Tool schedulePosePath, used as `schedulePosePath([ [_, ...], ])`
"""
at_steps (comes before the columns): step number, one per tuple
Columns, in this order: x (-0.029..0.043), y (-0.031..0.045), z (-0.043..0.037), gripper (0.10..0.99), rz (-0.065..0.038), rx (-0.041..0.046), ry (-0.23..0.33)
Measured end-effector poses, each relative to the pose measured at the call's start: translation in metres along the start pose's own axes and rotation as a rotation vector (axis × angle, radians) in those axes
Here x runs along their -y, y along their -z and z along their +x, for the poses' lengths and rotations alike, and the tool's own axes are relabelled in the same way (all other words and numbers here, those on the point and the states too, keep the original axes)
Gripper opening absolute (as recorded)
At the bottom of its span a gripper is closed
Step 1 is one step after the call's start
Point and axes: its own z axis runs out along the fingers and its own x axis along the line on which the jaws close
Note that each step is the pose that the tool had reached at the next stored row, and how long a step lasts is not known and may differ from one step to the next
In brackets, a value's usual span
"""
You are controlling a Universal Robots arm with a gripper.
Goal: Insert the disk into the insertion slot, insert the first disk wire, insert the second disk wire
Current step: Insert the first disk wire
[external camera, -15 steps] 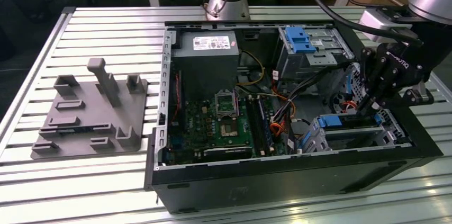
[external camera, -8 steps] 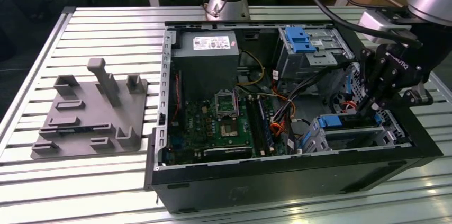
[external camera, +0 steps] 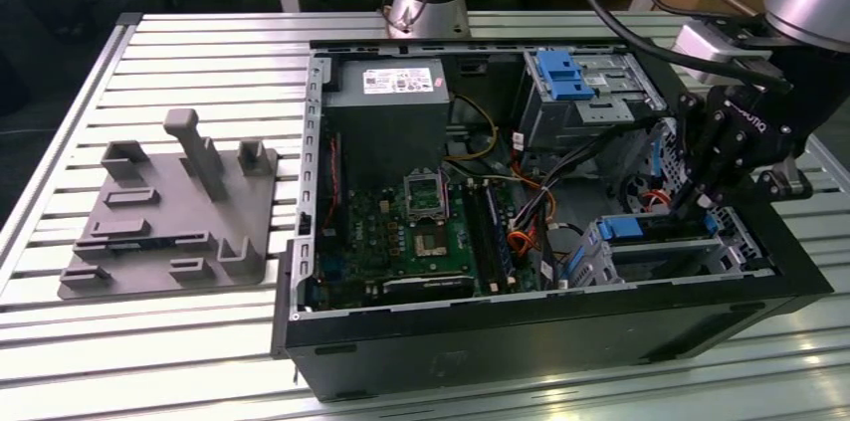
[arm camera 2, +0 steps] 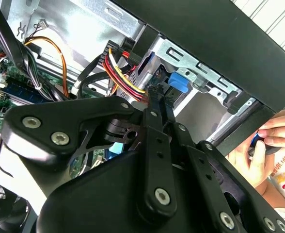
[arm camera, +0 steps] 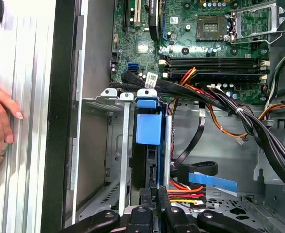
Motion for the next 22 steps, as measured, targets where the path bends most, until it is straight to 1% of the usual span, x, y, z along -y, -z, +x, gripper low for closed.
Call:
schedulePosePath([
  [13,0.001,-0.005,0.0,0.165,0.0,-0.0007,0.0],
  [17,0.0009,-0.0055,0.0003,0.176,0.0,0.0009,0.0],
  [19,0.0008,-0.0021,0.0007,0.294,0.0,0.0002,0.0],
  [20,0.0007,0.0005,0.001,0.294,0.0,0.0004,0.0],
  [22,0.0004,0.0066,0.0018,0.412,0.0,0.0002,0.0],
])
